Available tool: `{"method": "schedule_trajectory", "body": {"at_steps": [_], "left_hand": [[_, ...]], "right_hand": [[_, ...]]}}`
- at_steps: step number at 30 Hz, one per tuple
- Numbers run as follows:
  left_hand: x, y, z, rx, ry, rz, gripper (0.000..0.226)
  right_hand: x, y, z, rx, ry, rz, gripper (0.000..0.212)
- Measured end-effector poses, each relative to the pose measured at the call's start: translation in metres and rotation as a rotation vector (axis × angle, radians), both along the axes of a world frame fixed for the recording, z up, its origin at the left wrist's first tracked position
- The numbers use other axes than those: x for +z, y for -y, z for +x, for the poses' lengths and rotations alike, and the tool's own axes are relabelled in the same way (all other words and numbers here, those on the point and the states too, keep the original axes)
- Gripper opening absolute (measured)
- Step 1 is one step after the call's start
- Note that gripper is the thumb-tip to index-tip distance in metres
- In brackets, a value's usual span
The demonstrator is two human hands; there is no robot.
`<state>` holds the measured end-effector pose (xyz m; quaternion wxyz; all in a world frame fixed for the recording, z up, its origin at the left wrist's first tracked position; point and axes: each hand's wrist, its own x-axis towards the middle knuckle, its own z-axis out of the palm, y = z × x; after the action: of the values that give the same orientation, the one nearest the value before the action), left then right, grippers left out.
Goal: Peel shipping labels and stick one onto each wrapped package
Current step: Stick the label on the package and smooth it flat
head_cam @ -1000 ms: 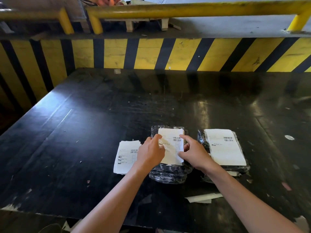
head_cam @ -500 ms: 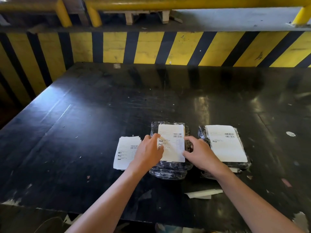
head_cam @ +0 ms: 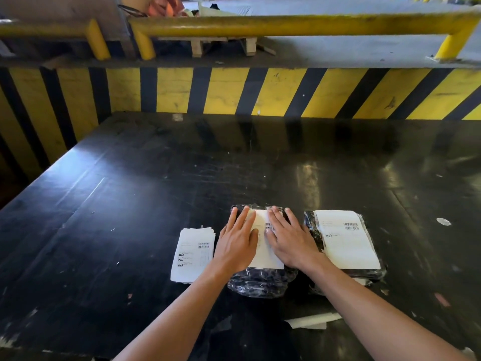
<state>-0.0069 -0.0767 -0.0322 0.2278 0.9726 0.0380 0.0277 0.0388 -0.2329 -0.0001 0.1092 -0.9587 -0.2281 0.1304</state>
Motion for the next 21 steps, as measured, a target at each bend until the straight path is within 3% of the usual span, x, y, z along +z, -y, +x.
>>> {"method": "schedule_trajectory", "body": {"at_steps": [7, 13, 17, 21], "left_hand": [[-0.009, -0.001, 0.001, 0.021, 0.003, -0.007, 0.056], [-0.008, 0.0, 0.001, 0.038, 0.031, -0.007, 0.056], [-0.01, 0.0, 0.001, 0.042, 0.04, -0.001, 0.056], [-0.013, -0.001, 0.0, 0.04, 0.034, -0.016, 0.057]], "right_hand": [[-0.017, 0.005, -0.025, -0.001, -0.008, 0.027, 0.064], [-0.03, 0.027, -0.074, 0.09, 0.134, 0.091, 0.06], [-0.048, 0.045, -0.09, 0.17, 0.238, 0.222, 0.061], [-0.058, 0.061, -0.093, 0.251, 0.331, 0.464, 0.048]]}}
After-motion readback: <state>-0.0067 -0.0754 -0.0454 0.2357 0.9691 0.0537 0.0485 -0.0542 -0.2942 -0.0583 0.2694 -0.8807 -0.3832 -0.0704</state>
